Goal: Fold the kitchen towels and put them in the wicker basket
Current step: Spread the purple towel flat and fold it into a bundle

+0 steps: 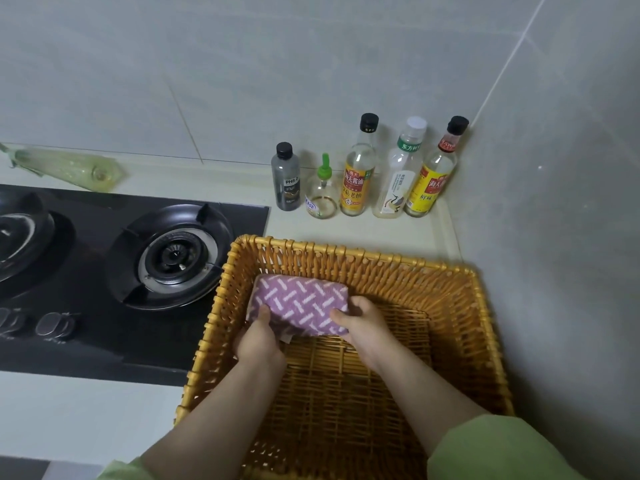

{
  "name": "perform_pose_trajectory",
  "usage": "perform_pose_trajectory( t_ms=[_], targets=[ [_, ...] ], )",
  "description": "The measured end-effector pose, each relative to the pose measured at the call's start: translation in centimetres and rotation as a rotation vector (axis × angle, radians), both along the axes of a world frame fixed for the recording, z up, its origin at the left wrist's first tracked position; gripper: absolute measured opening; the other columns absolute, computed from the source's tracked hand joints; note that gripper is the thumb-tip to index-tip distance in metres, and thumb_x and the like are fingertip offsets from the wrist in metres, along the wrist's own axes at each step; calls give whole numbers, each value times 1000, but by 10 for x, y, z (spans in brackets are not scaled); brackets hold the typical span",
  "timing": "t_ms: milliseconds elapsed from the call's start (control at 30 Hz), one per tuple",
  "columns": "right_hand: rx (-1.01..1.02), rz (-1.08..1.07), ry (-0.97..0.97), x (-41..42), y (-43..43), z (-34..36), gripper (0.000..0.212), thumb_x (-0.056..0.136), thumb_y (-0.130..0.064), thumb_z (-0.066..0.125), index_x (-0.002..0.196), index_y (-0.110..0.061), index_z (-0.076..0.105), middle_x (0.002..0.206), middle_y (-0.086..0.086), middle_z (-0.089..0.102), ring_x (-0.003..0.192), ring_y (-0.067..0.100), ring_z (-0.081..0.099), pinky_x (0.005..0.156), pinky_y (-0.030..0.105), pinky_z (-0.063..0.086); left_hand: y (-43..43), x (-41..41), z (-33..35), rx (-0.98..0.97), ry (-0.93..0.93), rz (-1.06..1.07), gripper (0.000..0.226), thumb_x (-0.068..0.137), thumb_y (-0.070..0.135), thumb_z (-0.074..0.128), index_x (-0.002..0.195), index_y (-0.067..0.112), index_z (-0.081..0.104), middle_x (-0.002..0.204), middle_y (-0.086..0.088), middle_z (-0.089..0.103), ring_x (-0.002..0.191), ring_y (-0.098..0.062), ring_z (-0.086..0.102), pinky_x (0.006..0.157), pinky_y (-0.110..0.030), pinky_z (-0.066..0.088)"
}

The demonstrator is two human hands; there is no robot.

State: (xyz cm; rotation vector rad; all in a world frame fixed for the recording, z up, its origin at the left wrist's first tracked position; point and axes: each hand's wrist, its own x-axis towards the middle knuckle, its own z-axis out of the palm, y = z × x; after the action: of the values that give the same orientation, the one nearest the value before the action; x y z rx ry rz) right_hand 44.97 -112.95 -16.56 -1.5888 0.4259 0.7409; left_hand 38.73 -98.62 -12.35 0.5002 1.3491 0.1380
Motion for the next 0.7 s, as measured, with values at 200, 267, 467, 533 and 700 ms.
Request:
perform_pose_trajectory(
  t_ms=[200,267,467,533,700],
  targets=[
    [97,-35,49,-4,3,4,58,85,-10,72,137,-18,47,128,5,60,99,19,67,74,27,60,-2,1,-6,45,20,41,43,84,36,73,117,16,57,97,-6,68,81,-28,68,73,-48,58],
    [104,-27,45,-3,5,5,57,86,-13,72,137,-19,47,127,5,61,101,20,67,79,31,60,-3,2,-7,62,20,28,44,83,41,72,119,19,58,101,-5,68,86,-28,68,80,-50,57],
    [329,-149,163,-5,3,7,49,83,-4,72,126,-12,50,119,11,67,102,25,70,91,41,57,-2,0,-7,9,-50,81,40,87,32,69,124,20,58,108,-6,67,94,-27,67,83,-45,57],
    [334,-188,160,-6,6,8,46,84,-3,70,125,-12,50,117,12,67,100,25,71,88,41,58,-1,1,-5,20,-60,78,37,89,28,68,123,19,57,108,-6,67,93,-26,67,80,-44,57],
    [-5,-8,-12,1,9,12,44,87,-11,71,126,-17,51,120,5,63,99,21,68,79,32,61,2,-2,-17,59,-16,-21,31,81,38,75,107,26,62,107,-6,70,93,-31,68,89,-58,52]
  ],
)
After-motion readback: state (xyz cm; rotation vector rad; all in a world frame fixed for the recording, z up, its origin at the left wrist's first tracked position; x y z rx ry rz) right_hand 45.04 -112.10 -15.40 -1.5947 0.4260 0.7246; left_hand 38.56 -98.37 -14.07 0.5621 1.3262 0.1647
